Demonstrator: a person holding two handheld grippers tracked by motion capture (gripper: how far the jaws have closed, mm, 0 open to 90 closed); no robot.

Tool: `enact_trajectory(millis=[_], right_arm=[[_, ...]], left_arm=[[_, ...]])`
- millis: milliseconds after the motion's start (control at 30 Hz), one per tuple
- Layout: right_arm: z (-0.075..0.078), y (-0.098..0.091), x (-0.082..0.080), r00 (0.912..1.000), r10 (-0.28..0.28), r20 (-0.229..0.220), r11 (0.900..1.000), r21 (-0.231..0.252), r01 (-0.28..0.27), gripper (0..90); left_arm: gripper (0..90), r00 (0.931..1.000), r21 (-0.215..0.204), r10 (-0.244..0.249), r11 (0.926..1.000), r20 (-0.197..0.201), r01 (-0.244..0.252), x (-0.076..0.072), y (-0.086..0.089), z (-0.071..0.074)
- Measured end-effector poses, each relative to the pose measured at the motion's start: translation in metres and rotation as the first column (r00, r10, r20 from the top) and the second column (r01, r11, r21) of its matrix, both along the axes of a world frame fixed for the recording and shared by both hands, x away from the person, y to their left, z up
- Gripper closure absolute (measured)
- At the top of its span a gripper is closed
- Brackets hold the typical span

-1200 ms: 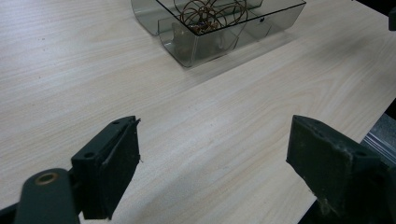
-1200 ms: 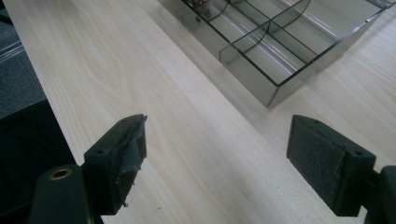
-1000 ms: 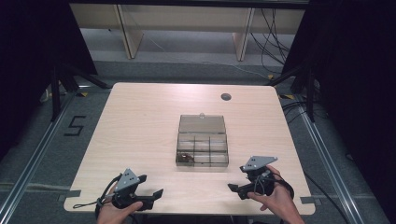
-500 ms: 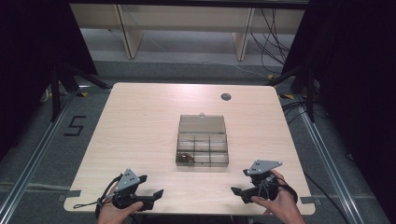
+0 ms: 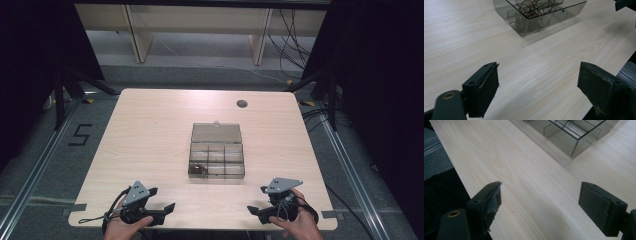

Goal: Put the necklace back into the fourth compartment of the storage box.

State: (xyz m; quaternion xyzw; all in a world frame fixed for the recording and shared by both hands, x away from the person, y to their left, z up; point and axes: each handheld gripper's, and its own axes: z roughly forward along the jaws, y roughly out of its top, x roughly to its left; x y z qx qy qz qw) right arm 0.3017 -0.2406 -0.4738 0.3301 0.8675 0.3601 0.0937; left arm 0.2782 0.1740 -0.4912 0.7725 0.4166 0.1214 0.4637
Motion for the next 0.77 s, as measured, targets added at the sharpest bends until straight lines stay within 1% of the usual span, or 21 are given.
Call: enact_trajectory(millis=[33, 67, 100, 133, 167, 200, 233, 300, 367, 400, 433, 467, 500, 533, 567, 600, 633, 667, 700, 733, 767], right_arm=[[0.001, -0.001, 0.000, 0.9999, 0.013, -0.006, 0.9998, -0.013, -0.013, 19.0], [-0.001, -0.001, -0.001, 1.0000, 0.001, 0.005, 1.0000, 0.004, -0.001, 18.9], [0.000, -0.002, -0.002, 1.0000, 0.004, -0.006, 0.9999, -0.015, -0.004, 18.8], [-0.002, -0.002, -0.003, 1.0000, -0.008, 0.001, 1.0000, 0.000, 0.008, 18.7], [-0.001, -0.003, -0.003, 1.0000, 0.001, -0.006, 0.9998, -0.018, -0.001, 18.7], [-0.002, -0.003, -0.003, 1.0000, -0.002, 0.009, 0.9999, -0.013, 0.002, 18.2], [-0.003, -0.004, -0.004, 1.0000, 0.000, 0.008, 0.9999, -0.012, 0.000, 18.2], [-0.005, -0.004, -0.005, 0.9999, -0.015, 0.007, 0.9999, -0.003, 0.015, 18.1], [-0.006, -0.004, -0.006, 0.9998, -0.019, 0.004, 0.9998, -0.008, 0.019, 18.1], [-0.006, -0.006, -0.006, 1.0000, 0.001, 0.002, 0.9997, -0.024, -0.001, 18.1], [-0.006, -0.006, -0.007, 0.9999, -0.015, -0.003, 0.9995, -0.027, 0.015, 18.1], [-0.007, -0.006, -0.007, 1.0000, -0.007, -0.002, 0.9997, -0.024, 0.007, 18.1], [-0.009, -0.006, -0.006, 0.9999, 0.008, 0.008, 0.9999, -0.014, -0.007, 18.1], [-0.010, -0.006, -0.007, 0.9999, -0.012, 0.000, 0.9999, -0.003, 0.012, 18.1], [-0.010, -0.006, -0.008, 0.9999, -0.017, 0.002, 0.9998, -0.009, 0.017, 18.1], [-0.009, -0.007, -0.008, 0.9999, -0.013, -0.007, 0.9997, -0.022, 0.013, 18.1], [-0.009, -0.007, -0.008, 1.0000, -0.007, -0.003, 0.9998, -0.021, 0.007, 18.1], [-0.009, -0.008, -0.008, 0.9999, -0.005, -0.012, 0.9997, -0.023, 0.005, 18.1], [-0.010, -0.008, -0.007, 1.0000, -0.003, -0.007, 0.9997, -0.023, 0.003, 18.1], [-0.010, -0.009, -0.007, 1.0000, -0.009, 0.001, 0.9997, -0.021, 0.009, 18.1], [-0.010, -0.009, -0.007, 0.9997, -0.023, -0.009, 0.9995, -0.022, 0.023, 18.1]], left_arm=[[16.6, 1.0000, 0.002, -0.001, 1.0000, 0.000, 0.001, 0.000, 0.000, 0.000], [16.6, 1.0000, 0.008, -0.005, 1.0000, 0.005, 0.005, 0.000, 0.000, 0.000], [16.6, 1.0000, 0.010, -0.007, 0.9999, 0.005, 0.007, 0.000, 0.001, 0.000], [16.6, 1.0000, 0.009, -0.006, 0.9999, 0.005, 0.006, 0.000, 0.000, 0.000], [16.6, 1.0000, 0.010, -0.007, 0.9999, 0.005, 0.006, 0.000, 0.000, 0.000], [16.6, 1.0000, 0.009, -0.007, 0.9999, 0.006, 0.006, 0.000, 0.000, 0.000], [16.6, 1.0000, 0.010, -0.007, 0.9999, 0.006, 0.007, 0.000, 0.000, 0.000], [16.6, 0.9999, 0.014, -0.011, 0.9998, 0.008, 0.011, 0.000, 0.001, 0.000], [16.6, 0.9999, 0.015, -0.012, 0.9998, 0.008, 0.012, 0.000, 0.001, 0.000], [16.6, 0.9999, 0.014, -0.012, 0.9998, 0.008, 0.012, 0.000, 0.001, 0.000], [16.6, 0.9999, 0.014, -0.011, 0.9998, 0.007, 0.011, 0.000, 0.001, 0.000], [16.6, 0.9999, 0.013, -0.011, 0.9999, 0.007, 0.011, 0.000, 0.001, 0.000], [16.6, 0.9999, 0.014, -0.011, 0.9998, 0.008, 0.011, 0.000, 0.001, 0.000], [16.6, 0.9999, 0.014, -0.011, 0.9998, 0.008, 0.011, 0.000, 0.001, 0.000], [16.6, 1.0000, 0.000, -0.001, 1.0000, 0.008, 0.001, 0.000, -0.001, 0.000], [16.6, 1.0000, 0.005, 0.000, 1.0000, 0.007, 0.000, 0.000, -0.001, 0.000], [16.6, 1.0000, -0.001, -0.003, 1.0000, 0.006, 0.003, 0.000, -0.001, -0.001], [16.6, 1.0000, -0.004, -0.001, 1.0000, 0.002, 0.001, 0.000, -0.001, -0.001], [16.6, 1.0000, -0.005, -0.002, 1.0000, 0.003, 0.002, 0.000, -0.001, -0.001], [16.6, 1.0000, -0.009, 0.003, 1.0000, -0.002, -0.003, 0.000, -0.001, -0.001], [16.6, 1.0000, -0.003, 0.000, 1.0000, 0.003, 0.000, 0.000, -0.001, -0.001]])
